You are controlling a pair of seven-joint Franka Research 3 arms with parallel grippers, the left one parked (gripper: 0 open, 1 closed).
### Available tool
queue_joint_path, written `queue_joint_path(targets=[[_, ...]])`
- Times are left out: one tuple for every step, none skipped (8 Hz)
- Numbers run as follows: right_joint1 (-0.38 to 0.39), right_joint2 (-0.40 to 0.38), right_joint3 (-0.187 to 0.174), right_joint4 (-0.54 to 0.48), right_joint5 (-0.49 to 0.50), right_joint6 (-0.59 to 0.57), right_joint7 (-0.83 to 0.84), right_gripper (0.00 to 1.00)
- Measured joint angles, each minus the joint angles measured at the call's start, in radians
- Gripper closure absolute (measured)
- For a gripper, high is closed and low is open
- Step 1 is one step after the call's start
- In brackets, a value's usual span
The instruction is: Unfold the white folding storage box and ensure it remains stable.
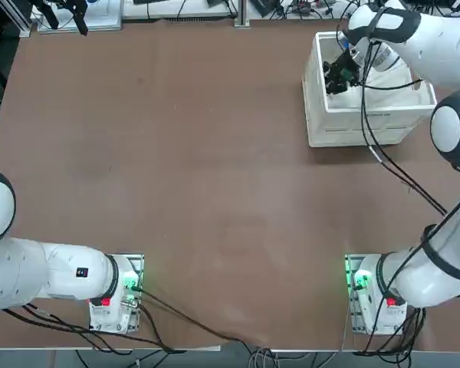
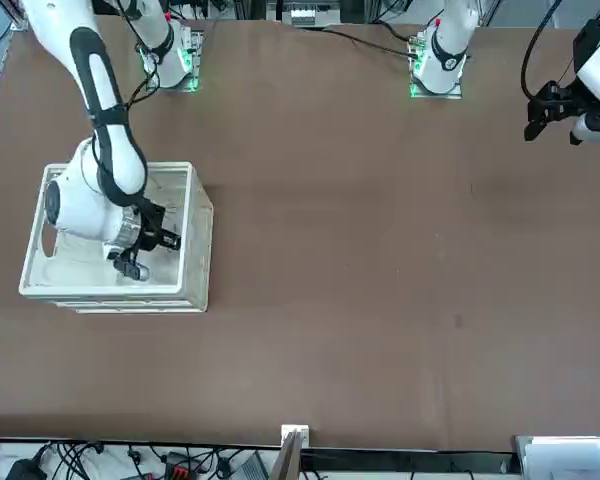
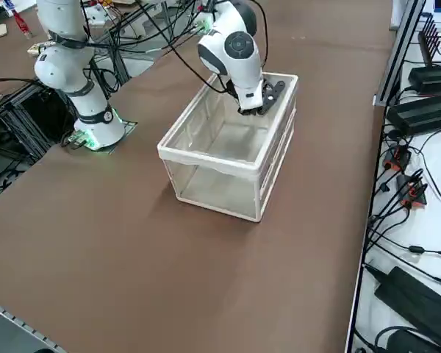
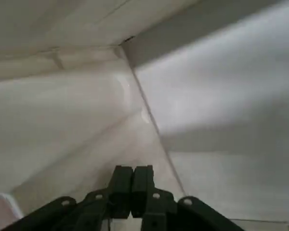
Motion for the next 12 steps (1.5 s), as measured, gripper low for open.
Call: queue_joint_path(targets=[[-0.001,0.000,-0.005,-0.002,0.024,0.002,0.000,0.98],[-0.002,-0.001,-0.008,0.001,0.033,0.002,-0.001,0.98],[-0.001,-0.005,-0.008,0.009,0.017,0.002,-0.003,0.98],[0.000,-0.015,-0.007,0.019,-0.068,-0.004,0.000,0.98],[0.000,-0.032,-0.009,0.022,-0.212,-0.022,0.020,0.98],[0.000,-0.049,-0.020,0.024,-0.366,-0.056,0.046,0.98],[-0.001,-0.062,-0.038,0.026,-0.515,-0.102,0.065,0.98],[-0.003,-0.069,-0.053,0.026,-0.651,-0.134,0.086,0.98],[-0.004,-0.070,-0.065,0.026,-0.763,-0.146,0.108,0.98],[-0.007,-0.068,-0.073,0.025,-0.846,-0.153,0.123,0.98],[-0.017,-0.063,-0.077,0.023,-0.920,-0.157,0.132,0.98],[-0.030,-0.051,-0.079,0.020,-0.986,-0.159,0.151,0.98]])
